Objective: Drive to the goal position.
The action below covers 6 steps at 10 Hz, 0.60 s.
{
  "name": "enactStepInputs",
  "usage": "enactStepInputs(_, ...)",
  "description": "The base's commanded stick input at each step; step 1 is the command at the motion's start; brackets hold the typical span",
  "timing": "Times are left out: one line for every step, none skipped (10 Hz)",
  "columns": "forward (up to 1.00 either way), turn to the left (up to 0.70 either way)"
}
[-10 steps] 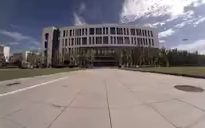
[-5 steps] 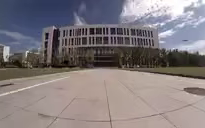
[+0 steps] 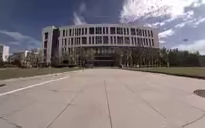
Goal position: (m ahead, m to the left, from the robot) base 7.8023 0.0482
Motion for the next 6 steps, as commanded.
enactStepInputs(0.7, 0.31)
enactStepInputs(0.7, 0.22)
enactStepInputs(0.7, 0.14)
enactStepInputs(0.7, 0.05)
enactStepInputs(0.7, 0.0)
enactStepInputs(0.7, -0.01)
